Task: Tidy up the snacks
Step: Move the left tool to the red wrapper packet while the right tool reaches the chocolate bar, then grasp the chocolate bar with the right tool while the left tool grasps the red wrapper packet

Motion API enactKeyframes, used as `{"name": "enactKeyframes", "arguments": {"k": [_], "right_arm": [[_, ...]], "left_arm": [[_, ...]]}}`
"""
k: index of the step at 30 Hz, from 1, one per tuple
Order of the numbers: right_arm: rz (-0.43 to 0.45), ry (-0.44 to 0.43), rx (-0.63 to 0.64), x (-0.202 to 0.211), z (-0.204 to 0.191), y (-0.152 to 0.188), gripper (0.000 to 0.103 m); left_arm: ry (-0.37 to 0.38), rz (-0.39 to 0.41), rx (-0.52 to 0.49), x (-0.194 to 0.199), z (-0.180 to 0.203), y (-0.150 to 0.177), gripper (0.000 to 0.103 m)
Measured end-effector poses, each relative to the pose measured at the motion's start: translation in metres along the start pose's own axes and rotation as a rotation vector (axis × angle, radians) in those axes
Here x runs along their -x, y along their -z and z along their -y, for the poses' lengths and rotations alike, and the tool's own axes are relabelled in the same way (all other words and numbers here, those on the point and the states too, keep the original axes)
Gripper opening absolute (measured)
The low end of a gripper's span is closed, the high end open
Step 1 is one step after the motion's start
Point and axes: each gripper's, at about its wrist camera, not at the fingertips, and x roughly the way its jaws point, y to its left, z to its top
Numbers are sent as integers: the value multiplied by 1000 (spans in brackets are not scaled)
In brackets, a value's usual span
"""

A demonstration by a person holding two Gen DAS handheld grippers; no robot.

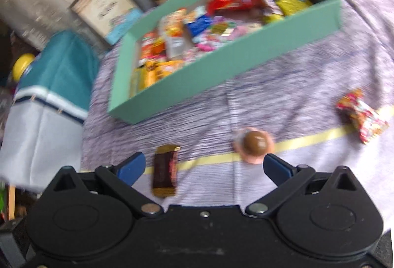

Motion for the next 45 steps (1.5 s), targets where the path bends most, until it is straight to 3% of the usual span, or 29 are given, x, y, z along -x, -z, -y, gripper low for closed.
{"name": "enactKeyframes", "arguments": {"k": [2,4,7,14,19,21,22,23,25,29,34,38,45], "right_arm": [[-9,9,50,-6,-12,4,103],[-24,20,87,-13,-22,7,98],[-56,25,106,-23,-30,6,86],[-75,53,195,-49,-67,2,64],[-118,116,272,-82,-92,9,63],[-94,150,350,-87,-101,16,62],[-81,171,393,-88,-105,20,58],[-65,186,425,-89,-107,22,39],[-57,171,429,-88,-104,21,34],[-33,157,378,-78,-88,11,14],[-8,194,296,-72,-56,6,12],[3,158,221,-64,-34,7,10],[-6,96,175,-58,-20,6,15]], "left_arm": [[-54,43,-25,0,2,0,84],[-62,67,-12,-1,-1,-7,73],[-44,90,39,-4,-12,-21,73],[-105,147,78,0,-33,-31,79],[-87,136,153,4,-55,-30,88],[-91,137,150,6,-56,-28,89],[-90,136,151,7,-56,-27,91],[-84,135,155,7,-55,-26,92],[-73,129,163,7,-54,-26,93],[-55,114,152,5,-45,-28,93],[-36,102,138,1,-33,-32,93],[-51,85,141,-5,-28,-34,93],[-21,77,283,-15,-31,-52,87]]}}
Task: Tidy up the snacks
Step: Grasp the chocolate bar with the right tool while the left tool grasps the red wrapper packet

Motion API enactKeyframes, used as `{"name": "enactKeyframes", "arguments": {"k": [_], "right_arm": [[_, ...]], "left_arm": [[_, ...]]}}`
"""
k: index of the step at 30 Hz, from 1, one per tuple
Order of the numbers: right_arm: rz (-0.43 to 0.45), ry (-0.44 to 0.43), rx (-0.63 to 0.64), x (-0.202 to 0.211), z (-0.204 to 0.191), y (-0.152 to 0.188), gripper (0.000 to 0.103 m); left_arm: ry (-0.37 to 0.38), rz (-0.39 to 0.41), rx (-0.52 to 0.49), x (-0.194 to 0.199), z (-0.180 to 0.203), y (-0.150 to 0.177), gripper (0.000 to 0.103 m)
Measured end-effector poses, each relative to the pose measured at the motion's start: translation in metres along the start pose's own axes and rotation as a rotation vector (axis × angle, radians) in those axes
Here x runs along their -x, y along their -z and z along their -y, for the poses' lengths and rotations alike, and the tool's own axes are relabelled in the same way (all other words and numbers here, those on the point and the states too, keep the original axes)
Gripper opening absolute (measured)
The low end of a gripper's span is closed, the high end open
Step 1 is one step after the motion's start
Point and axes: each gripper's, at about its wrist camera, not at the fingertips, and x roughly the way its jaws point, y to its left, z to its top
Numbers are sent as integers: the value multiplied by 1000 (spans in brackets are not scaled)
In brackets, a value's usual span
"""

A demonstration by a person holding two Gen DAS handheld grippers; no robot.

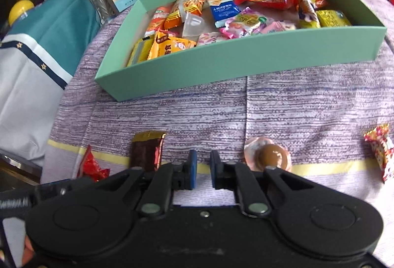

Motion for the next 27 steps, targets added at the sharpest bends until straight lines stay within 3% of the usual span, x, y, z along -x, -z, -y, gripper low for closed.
{"name": "enactKeyframes", "arguments": {"k": [2,3,5,6,7,10,12,14,16,20,23,27], "right_arm": [[-2,-17,6,4,-3,3,17],[-3,-26,12,10,0,5,20],[-3,-35,27,10,-9,6,27],[-3,-41,41,10,-13,6,28],[-5,-46,57,10,-17,6,28],[-15,-61,111,8,-34,5,34],[-18,-58,157,5,-46,6,47],[-27,-51,196,0,-57,8,49],[-48,-47,216,-9,-64,8,49],[-45,3,295,-20,-85,11,56],[-22,84,430,-29,-103,19,56],[16,105,552,-30,-111,30,38]], "left_arm": [[-39,32,-19,-5,8,-4,65],[-69,45,-55,-9,13,-5,48],[-105,64,-124,-13,24,-7,46],[-108,71,-158,-14,29,-7,34],[-103,74,-191,-15,33,-7,31],[-121,89,-249,-14,39,-5,34],[-124,91,-244,-11,33,-3,39],[-141,101,-224,-7,22,-4,45],[-141,103,-203,-4,8,-7,58],[-118,117,-189,1,-4,-11,66],[-121,114,-182,0,-3,-13,68],[-125,92,-168,-1,-3,-12,73]]}}
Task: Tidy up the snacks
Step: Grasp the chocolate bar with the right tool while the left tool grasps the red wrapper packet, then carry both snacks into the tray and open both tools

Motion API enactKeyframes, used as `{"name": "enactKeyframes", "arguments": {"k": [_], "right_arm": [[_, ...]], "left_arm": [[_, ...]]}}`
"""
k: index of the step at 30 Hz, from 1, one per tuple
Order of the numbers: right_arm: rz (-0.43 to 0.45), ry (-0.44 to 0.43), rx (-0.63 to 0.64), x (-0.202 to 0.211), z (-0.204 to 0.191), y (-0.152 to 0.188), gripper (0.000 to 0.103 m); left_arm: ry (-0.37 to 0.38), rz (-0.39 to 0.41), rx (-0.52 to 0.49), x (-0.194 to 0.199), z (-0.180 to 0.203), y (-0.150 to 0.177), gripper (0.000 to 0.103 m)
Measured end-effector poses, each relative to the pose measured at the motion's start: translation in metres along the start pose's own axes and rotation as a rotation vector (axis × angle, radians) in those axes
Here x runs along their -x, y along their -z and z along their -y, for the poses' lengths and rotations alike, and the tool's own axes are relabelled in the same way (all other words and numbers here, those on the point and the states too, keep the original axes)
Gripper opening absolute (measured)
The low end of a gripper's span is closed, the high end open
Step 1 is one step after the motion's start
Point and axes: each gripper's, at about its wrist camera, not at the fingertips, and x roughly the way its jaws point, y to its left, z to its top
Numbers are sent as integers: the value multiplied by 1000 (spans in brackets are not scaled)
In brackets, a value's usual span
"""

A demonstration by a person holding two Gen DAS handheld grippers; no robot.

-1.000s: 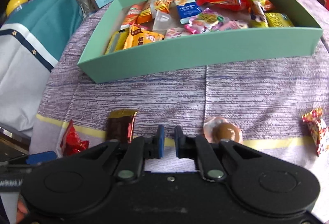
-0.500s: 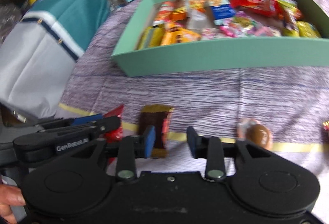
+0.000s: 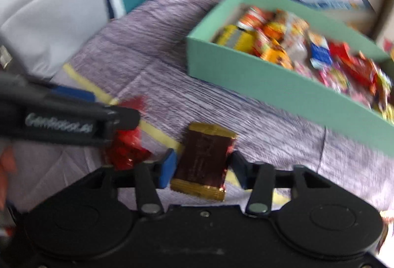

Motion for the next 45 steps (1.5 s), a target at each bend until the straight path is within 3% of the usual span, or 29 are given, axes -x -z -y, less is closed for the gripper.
{"name": "enactKeyframes", "arguments": {"k": [3,12,14,16,18,22,24,34,39,45], "right_arm": [[-13,29,-6,2,11,0,36],[5,-4,-268,25,77,14,36],[8,-18,-308,25,87,18,36],[10,-36,-343,27,94,24,36],[12,-57,-379,28,100,29,36],[32,-87,-440,34,116,37,36],[47,-94,-469,38,124,41,36],[93,-133,-560,54,149,52,36],[140,-153,-584,71,161,46,36],[200,-130,-604,75,194,14,36]], "left_arm": [[6,-13,20,1,1,2,77],[54,-90,29,-1,25,13,83],[26,-92,11,-5,32,14,81],[1,-79,-5,-5,37,14,74],[-1,-66,-13,-4,40,14,66],[-20,-38,-36,1,46,13,64],[-11,-29,-51,4,49,11,56],[63,22,-124,21,72,3,56],[107,78,-150,39,84,-16,56],[147,122,-209,33,116,-68,56]]}}
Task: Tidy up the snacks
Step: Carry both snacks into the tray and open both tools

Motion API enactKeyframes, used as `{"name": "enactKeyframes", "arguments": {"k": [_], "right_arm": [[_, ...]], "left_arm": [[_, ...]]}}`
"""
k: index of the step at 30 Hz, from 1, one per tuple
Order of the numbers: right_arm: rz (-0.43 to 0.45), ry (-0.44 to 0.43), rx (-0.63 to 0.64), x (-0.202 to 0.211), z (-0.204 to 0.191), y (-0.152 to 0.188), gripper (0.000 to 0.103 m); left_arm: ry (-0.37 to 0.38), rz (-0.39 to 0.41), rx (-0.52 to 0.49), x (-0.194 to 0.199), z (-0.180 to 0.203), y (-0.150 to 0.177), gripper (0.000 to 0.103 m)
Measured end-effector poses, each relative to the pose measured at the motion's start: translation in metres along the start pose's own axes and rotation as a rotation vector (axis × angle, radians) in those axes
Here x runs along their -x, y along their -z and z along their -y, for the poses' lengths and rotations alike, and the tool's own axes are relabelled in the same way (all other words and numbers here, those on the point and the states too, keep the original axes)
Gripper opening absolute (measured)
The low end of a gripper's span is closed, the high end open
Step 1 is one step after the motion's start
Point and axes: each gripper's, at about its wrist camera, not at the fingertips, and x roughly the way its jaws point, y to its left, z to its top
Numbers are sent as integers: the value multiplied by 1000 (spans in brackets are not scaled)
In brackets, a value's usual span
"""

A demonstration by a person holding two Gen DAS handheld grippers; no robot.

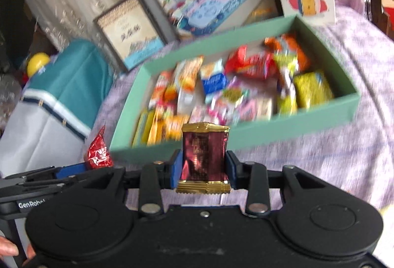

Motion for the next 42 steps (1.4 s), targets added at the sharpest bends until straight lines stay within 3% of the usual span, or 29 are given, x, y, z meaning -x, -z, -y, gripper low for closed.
{"name": "enactKeyframes", "arguments": {"k": [7,13,20,22,23,25,26,29,32,42], "right_arm": [[45,28,-42,-25,29,-77,36],[18,48,-148,-76,58,-136,36],[-24,69,-200,-135,78,-161,37],[-24,64,-216,-142,81,-166,42],[-20,55,-226,-143,82,-167,53],[1,51,-224,-140,81,-167,83],[14,57,-216,-137,80,-166,88],[15,60,-204,-130,81,-163,92],[14,59,-213,-117,82,-156,103],[20,61,-199,-67,72,-132,103]], "left_arm": [[13,-13,-69,-62,25,-74,57],[14,-47,-76,-129,35,-123,57],[21,-95,-59,-193,44,-153,58],[11,-88,-46,-203,46,-156,69],[-5,-81,-37,-206,47,-157,74],[-20,-76,-21,-208,47,-157,92],[-23,-74,-15,-207,46,-156,94],[-36,-76,-14,-204,45,-151,99],[-41,-82,-6,-197,45,-147,102],[-17,-69,-35,-150,66,-128,103]]}}
